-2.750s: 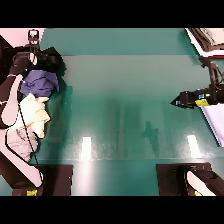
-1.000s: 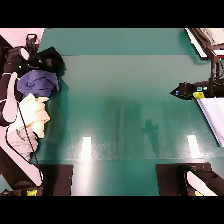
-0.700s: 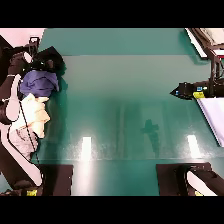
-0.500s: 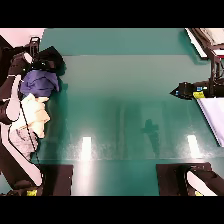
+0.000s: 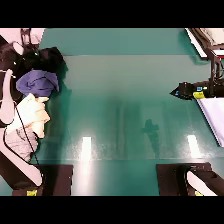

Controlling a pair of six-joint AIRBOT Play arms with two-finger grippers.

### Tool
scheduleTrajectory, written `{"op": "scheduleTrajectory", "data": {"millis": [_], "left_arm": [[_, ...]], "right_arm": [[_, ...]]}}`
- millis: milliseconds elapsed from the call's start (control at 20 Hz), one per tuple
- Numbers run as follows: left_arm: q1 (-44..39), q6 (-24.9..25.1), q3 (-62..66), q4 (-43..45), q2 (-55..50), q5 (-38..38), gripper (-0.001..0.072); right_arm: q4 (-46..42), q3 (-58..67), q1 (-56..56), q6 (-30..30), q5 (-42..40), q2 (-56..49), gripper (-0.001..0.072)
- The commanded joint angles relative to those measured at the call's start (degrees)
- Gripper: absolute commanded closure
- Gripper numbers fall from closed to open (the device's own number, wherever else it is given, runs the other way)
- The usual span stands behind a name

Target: Fold the shirts.

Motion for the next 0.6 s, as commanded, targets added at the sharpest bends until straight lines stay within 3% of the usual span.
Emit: {"op": "scheduleTrajectory", "data": {"millis": [0,300,550], "left_arm": [[-0.6,-0.1,1.0,-5.0,5.8,-3.4,0.0687],[-7.8,8.0,3.0,-19.6,20.1,-9.0,0.0687],[-19.5,12.0,2.9,-29.2,33.4,-21.6,0.0685]], "right_arm": [[0.0,0.0,0.0,0.0,-0.2,0.0,0.0692],[0.5,0.0,0.0,0.0,-4.8,0.2,0.0692],[0.4,0.0,0.0,0.0,-13.0,5.1,0.0693]]}}
